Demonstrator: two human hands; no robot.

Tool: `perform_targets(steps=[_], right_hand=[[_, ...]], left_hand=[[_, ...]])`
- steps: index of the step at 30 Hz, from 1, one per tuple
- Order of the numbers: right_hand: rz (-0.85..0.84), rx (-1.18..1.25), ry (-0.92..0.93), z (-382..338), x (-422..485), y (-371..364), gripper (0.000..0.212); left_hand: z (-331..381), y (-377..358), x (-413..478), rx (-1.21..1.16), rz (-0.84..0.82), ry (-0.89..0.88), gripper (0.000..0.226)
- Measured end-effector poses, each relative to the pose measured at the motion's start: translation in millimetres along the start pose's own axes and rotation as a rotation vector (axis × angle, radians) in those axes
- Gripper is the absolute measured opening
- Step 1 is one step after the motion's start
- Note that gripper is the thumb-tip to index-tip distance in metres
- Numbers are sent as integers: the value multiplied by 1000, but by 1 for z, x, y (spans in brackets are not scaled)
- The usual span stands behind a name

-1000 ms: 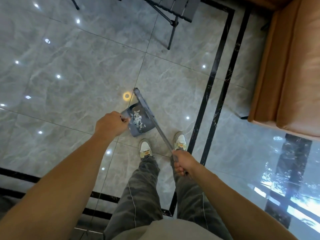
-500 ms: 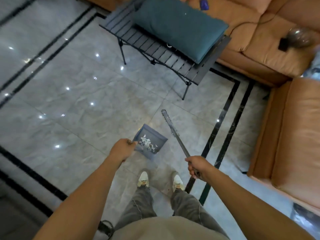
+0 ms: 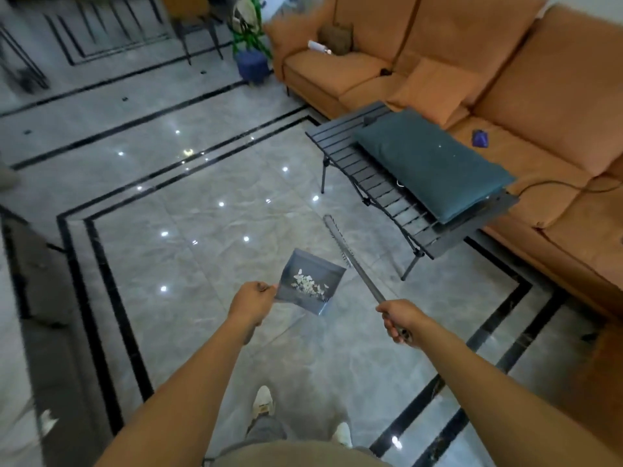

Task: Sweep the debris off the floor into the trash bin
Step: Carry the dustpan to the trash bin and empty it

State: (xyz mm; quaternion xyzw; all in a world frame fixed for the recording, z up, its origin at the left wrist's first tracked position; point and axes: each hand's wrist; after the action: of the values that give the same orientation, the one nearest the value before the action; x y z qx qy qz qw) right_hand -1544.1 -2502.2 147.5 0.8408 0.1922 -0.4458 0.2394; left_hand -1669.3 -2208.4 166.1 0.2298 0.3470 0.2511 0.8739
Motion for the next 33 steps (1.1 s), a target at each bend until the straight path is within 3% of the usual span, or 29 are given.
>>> perform_targets(steps=[5,17,33], right_hand=[[6,-94,62,-47,0,-24,34],[-61,-295,48,-176,32,-142,41],[-85,-353,38,-336,91,-279,36]], left_hand=[[2,35,2,-64,127,28,39],[-42,146,85,-402,100,160,25],[-55,271,220,-608,118,248,21]])
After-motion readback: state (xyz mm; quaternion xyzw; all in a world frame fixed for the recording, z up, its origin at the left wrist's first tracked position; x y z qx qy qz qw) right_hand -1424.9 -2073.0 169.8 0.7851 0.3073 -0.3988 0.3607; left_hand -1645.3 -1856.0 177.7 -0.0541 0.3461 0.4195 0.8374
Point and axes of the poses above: each hand's wrist, its own x-axis towards the middle knuckle, its own y-axis out of the back of the hand, z = x × y, and after that the axes turned 2 degrees about -y, right-handed
